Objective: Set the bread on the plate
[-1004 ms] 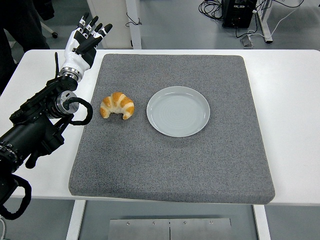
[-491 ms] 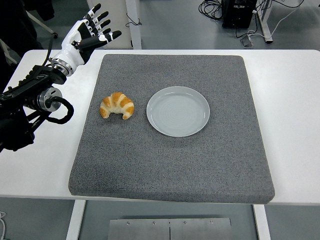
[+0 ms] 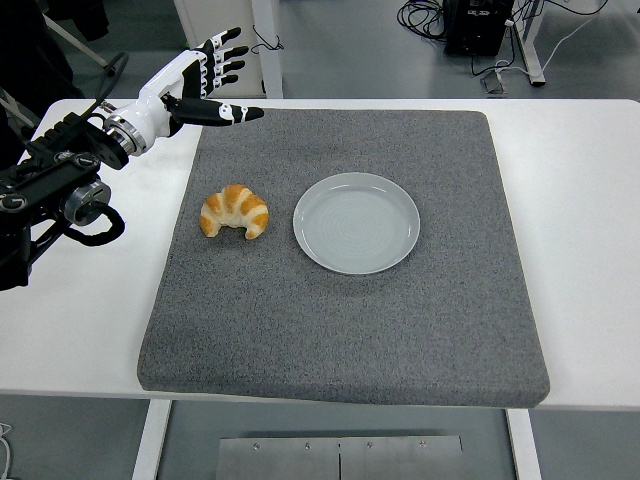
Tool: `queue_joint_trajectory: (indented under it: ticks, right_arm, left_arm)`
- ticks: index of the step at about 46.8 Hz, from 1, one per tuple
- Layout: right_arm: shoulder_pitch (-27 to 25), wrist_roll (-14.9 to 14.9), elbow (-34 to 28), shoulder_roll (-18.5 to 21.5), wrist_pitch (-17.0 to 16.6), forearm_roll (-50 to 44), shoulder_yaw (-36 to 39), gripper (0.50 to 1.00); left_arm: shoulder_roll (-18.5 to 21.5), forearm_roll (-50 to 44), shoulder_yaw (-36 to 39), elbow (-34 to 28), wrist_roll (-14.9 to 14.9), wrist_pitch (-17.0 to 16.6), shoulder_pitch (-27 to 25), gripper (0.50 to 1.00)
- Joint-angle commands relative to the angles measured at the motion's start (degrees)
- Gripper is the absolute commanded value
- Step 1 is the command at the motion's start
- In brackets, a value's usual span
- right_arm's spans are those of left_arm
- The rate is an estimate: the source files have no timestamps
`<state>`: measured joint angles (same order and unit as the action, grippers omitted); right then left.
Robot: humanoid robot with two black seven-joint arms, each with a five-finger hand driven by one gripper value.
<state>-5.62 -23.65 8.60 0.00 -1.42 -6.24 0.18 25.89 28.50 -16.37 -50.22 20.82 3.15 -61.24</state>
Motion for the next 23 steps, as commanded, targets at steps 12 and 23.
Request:
queue_joint_trajectory:
  ticks: [12, 23]
  right_arm:
    - [-0.01, 0.01, 0.01, 0.0, -0.08, 0.0, -0.01, 1.0]
    - [-0.01, 0.01, 0.01, 0.0, 0.01, 0.0, -0.01, 1.0]
  left_arm:
    - [6.19, 4.63, 7.31, -6.38, -1.74, -0.07, -4.33, 0.966]
    - [7.5, 13.33, 8.46, -6.91, -2.54, 0.02, -4.86, 0.966]
